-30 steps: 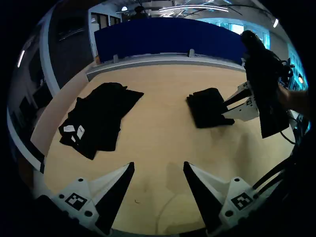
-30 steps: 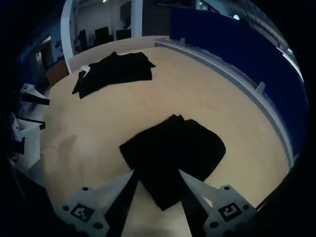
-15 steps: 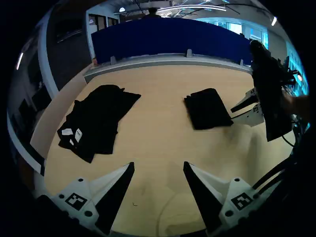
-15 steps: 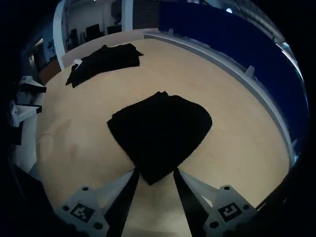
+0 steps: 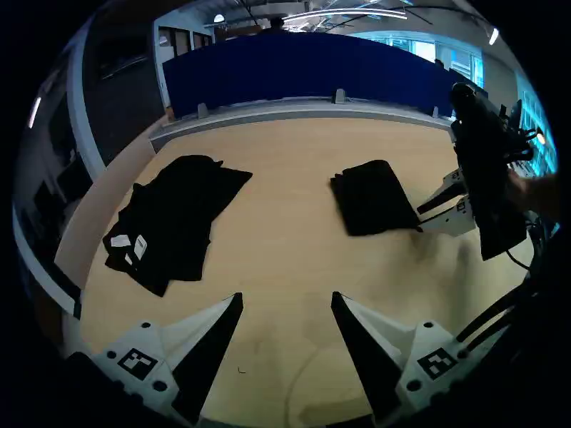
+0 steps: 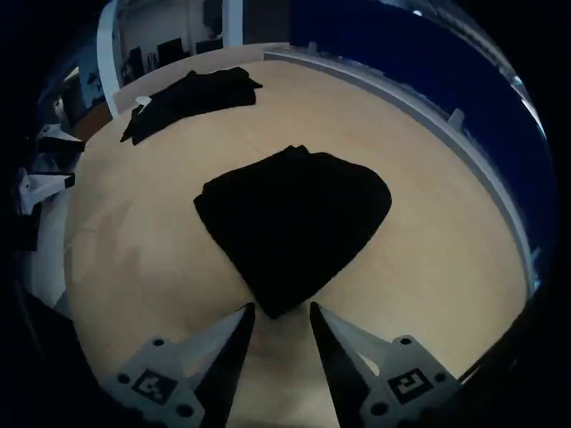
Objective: Fold towel
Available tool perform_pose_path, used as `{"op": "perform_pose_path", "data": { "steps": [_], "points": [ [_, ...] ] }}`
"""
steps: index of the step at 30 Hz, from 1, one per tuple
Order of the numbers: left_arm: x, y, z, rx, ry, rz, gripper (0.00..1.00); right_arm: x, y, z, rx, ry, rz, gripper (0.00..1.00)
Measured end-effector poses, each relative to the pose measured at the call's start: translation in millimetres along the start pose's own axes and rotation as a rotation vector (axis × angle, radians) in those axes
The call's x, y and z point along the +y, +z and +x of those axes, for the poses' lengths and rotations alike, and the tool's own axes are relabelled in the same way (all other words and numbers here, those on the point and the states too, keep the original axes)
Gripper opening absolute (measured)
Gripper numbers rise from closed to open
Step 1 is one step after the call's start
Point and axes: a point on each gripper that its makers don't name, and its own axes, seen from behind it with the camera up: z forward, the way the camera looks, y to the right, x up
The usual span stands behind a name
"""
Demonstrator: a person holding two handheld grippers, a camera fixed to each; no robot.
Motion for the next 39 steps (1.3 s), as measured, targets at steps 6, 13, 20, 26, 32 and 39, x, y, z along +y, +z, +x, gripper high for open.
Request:
{"op": "perform_pose_path", "data": {
  "steps": [6,13,20,26,32,39],
  "points": [
    [0.0,0.0,0,0.000,0.003,0.002,0.92,1,1.8,-2,0.000,0.010,0.005,0.40],
    [-0.6,1.7,0,-0.002,0.001,0.002,0.92,-1,2.1,-2,-0.001,0.010,0.011,0.16],
    [0.2,3.7,2,-0.002,0.007,0.000,0.92,-2,0.8,4,0.018,0.020,0.025,0.04],
    [1.6,5.0,6,0.001,0.008,-0.005,0.92,5,-12.9,24,0.060,0.004,0.011,0.04],
    [2.9,6.7,15,0.013,0.008,-0.011,0.92,13,-37.0,63,0.140,-0.027,-0.011,0.04],
    [2.7,7.3,27,0.034,0.009,-0.013,0.92,26,-75.9,120,0.263,-0.071,-0.053,0.04]
  ]
}}
